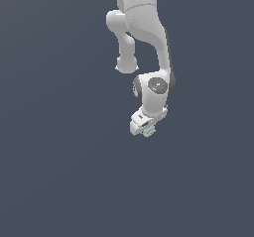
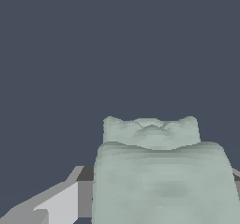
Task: Pick up the object and move it to a goal position.
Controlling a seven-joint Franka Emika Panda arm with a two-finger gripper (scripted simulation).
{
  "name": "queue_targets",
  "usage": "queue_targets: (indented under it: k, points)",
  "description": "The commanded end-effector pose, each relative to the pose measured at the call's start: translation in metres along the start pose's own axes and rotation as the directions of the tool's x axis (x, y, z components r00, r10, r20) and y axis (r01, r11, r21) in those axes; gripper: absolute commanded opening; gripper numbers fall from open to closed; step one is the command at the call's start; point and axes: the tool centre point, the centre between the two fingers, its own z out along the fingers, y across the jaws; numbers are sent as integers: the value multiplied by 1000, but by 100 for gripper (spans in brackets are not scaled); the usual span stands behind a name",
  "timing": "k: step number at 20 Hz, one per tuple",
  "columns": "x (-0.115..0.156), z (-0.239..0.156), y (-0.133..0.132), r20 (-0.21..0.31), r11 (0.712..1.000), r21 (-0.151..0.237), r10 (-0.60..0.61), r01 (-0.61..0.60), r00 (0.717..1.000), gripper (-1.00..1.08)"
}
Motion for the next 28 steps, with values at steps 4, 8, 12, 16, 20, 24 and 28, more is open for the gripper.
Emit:
queue_targets:
  k: [4, 8, 12, 16, 20, 24, 28]
  points:
    - [6, -15, 2, -1, 1000, 0, 0, 0, 1000, -100]
    - [15, -36, 4, -1, 1000, 0, -1, 1, 1000, -100]
    - [27, -64, 6, -1, 1000, 1, -1, 1, 1000, -100]
    - [42, -99, 10, -1, 1000, 1, -1, 1, 1000, -100]
    - [58, -137, 14, -2, 1000, 2, -1, 2, 1000, -100]
    - [74, -174, 18, -2, 1000, 2, -1, 2, 1000, -100]
    - [89, -207, 22, -2, 1000, 2, -1, 2, 1000, -100]
